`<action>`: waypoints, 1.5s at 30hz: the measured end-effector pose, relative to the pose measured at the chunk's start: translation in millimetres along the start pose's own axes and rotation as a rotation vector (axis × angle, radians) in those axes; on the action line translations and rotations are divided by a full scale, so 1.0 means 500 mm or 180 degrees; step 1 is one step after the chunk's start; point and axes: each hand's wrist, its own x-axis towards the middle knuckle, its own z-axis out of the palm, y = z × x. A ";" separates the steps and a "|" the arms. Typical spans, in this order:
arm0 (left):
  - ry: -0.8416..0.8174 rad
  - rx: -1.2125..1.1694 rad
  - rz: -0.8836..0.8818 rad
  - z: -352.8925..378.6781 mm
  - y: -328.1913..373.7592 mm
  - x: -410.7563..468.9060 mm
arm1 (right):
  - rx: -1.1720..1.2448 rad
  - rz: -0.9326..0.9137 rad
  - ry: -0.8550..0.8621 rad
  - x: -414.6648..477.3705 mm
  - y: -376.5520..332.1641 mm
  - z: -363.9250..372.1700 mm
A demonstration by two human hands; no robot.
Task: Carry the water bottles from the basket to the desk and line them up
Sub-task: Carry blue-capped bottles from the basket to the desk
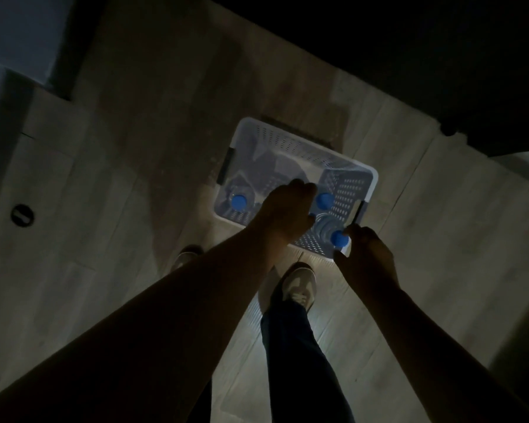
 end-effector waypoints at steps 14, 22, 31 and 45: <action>0.0136 0.0152 0.0062 0.068 0.025 0.092 | 0.0353 -0.0115 0.0331 0.021 0.027 0.058; 0.0098 0.0043 0.0050 0.072 -0.001 0.056 | 0.0377 -0.0244 0.0365 0.037 0.023 0.057; 0.0264 -0.0367 -0.0187 0.044 -0.028 -0.026 | 0.0369 -0.0192 0.0384 0.008 -0.001 0.012; 0.0758 -0.0995 -0.0926 -0.208 0.027 -0.305 | 0.0284 -0.0260 0.0585 -0.166 -0.202 -0.275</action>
